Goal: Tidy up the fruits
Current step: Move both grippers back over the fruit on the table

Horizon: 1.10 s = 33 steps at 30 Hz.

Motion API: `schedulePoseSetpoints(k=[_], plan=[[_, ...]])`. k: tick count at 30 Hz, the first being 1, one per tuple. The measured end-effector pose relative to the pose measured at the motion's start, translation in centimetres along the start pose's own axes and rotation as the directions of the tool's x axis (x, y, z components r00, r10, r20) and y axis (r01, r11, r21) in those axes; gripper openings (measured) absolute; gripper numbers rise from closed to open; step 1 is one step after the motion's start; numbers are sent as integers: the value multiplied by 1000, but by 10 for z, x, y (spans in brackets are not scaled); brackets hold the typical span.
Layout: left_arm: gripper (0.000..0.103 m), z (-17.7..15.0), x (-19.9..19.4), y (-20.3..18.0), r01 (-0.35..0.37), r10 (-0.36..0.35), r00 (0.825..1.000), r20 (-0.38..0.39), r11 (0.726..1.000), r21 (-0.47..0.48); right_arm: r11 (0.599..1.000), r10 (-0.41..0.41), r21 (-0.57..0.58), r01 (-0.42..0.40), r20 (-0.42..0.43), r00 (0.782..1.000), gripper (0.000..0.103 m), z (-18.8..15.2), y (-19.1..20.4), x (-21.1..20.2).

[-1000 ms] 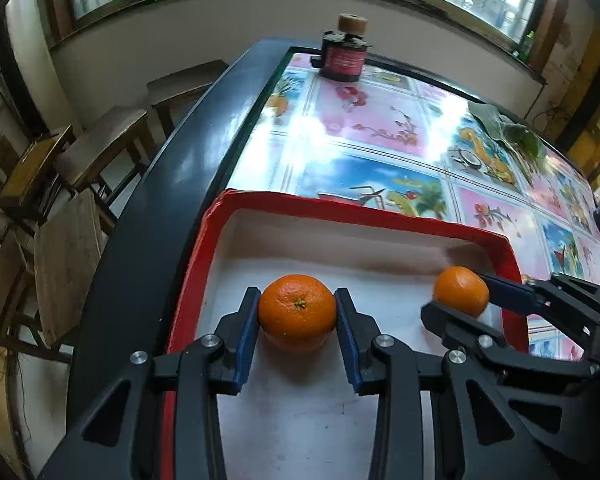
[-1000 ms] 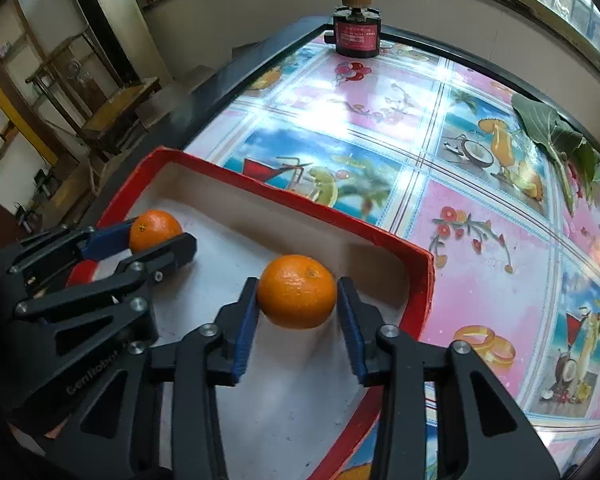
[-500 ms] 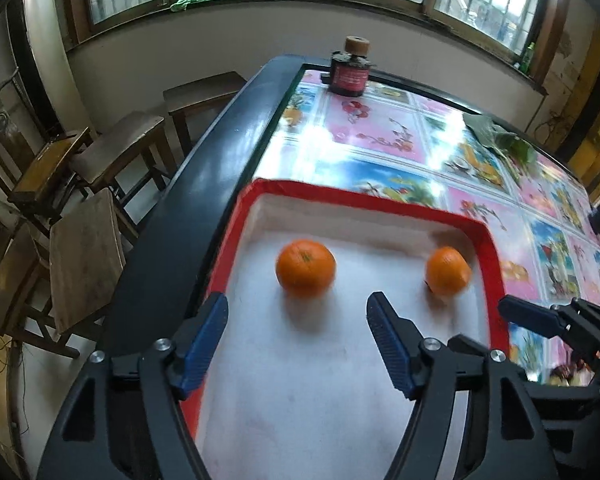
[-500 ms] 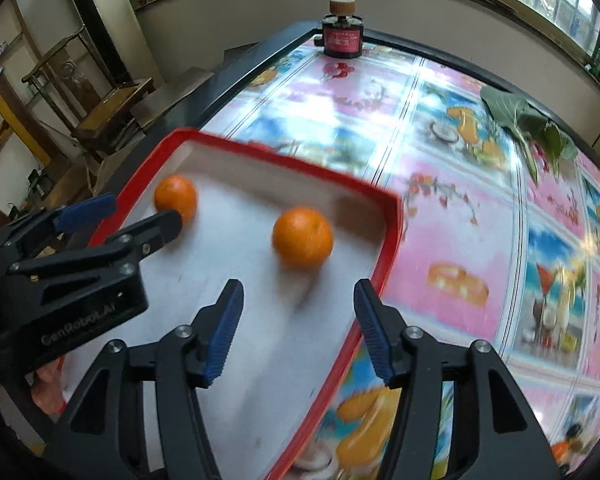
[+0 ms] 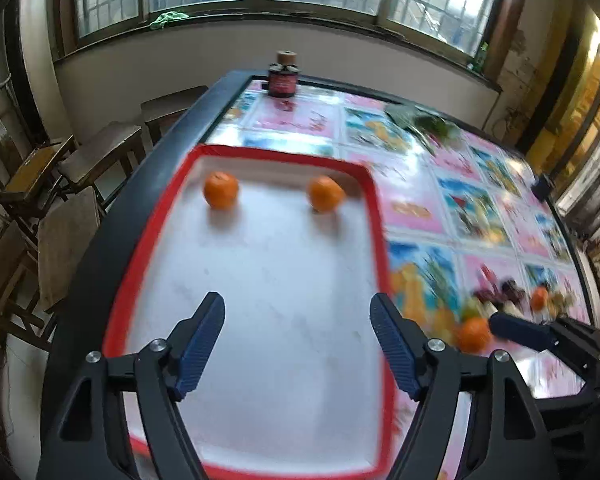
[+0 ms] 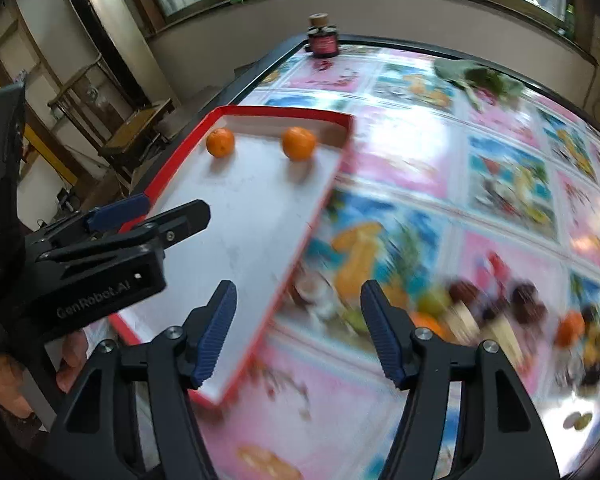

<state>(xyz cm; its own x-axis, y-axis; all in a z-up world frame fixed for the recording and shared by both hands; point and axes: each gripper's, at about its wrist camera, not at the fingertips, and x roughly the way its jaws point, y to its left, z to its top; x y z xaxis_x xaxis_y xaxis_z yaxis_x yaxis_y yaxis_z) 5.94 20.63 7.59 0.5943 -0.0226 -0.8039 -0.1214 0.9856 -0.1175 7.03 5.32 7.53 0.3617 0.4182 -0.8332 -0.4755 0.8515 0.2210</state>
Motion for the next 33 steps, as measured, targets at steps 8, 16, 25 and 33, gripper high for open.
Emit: schedulePoseSetpoints(k=[8,16,25,33], plan=[[76,-49,-10,-72,88,-86,995,-52,995,38,993,-70,92,68,26,997,68,-82,-80,-61],[76,-70,7,-131,98,-85,992,-98,986,134,964,-189,197,177,44,981,68,-149,-154,-103],[76,-80,17,-152,84,-63,990,-127,981,174,909,-258,355,217,73,963,68,-165,-237,-120],[76,-83,18,-148,71,-47,991,-128,980,185,929,-233,304,209,47,971,67,-160,-258,-102]])
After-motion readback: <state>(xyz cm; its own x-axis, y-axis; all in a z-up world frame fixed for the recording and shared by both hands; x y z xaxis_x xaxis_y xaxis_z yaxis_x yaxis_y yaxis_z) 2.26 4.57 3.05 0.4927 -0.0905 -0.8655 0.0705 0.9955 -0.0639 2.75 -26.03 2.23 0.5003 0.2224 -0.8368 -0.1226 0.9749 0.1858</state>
